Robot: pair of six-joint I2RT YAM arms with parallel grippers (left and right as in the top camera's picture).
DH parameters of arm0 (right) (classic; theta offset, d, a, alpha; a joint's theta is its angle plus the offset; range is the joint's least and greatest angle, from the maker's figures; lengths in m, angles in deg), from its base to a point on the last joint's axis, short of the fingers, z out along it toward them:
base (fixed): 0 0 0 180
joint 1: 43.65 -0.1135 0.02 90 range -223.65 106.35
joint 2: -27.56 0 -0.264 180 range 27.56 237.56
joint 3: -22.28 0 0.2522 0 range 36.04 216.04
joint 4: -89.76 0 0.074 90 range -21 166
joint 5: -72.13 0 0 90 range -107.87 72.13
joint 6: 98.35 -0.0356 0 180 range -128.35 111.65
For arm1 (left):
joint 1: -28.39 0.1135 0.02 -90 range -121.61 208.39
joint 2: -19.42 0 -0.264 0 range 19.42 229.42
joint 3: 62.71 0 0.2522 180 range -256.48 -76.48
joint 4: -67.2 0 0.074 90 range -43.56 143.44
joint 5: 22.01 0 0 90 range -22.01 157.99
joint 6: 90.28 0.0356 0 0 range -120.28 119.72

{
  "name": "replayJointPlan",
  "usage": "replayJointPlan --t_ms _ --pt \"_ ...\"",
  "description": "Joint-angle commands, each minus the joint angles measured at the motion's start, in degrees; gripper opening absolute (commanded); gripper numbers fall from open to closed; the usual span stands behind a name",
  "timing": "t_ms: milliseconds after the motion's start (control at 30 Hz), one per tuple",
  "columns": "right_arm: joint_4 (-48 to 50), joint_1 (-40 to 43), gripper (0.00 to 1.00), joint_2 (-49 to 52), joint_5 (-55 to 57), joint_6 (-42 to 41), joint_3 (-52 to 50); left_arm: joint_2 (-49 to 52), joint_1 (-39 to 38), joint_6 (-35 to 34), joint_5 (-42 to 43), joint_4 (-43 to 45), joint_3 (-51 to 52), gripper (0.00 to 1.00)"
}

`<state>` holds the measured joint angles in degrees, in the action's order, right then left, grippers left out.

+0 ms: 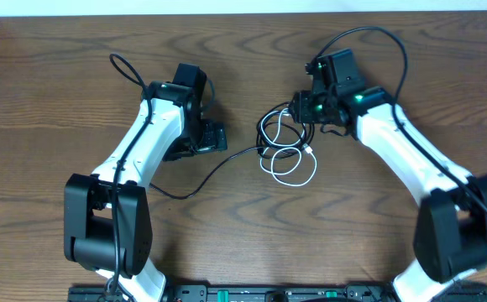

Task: Untangle cables

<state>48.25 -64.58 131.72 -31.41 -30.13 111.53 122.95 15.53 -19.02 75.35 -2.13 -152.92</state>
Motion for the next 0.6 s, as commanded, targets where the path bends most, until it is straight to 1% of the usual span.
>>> replayJointPlan --t_ms 0,167,400,467,533,567 --pt "3.85 -0.55 0.47 4.33 -4.09 -1.6 0.15 0.52 0.09 -0.22 -0.37 -0.31 -1.03 0.98" --pt "8.87 -0.55 0.44 9.38 -5.64 -5.42 0.15 0.52 0.09 -0.22 -0.37 -0.31 -1.03 0.98" --pt "17.38 -0.55 0.45 14.08 -14.78 -6.51 0.15 0.52 0.09 -0.24 -0.37 -0.31 -1.03 0.98" --pt "18.38 -0.55 0.43 14.21 -15.19 -6.54 0.15 0.52 0.09 -0.22 -0.37 -0.31 -1.03 0.98" --pt "19.12 -0.55 0.37 14.19 -15.85 -6.54 0.15 0.52 0.09 -0.22 -0.37 -0.31 -1.03 0.98" --pt "19.3 -0.48 0.37 14.19 -16.61 -6.54 0.15 0.52 0.09 -0.24 -0.37 -0.31 -1.03 0.98"
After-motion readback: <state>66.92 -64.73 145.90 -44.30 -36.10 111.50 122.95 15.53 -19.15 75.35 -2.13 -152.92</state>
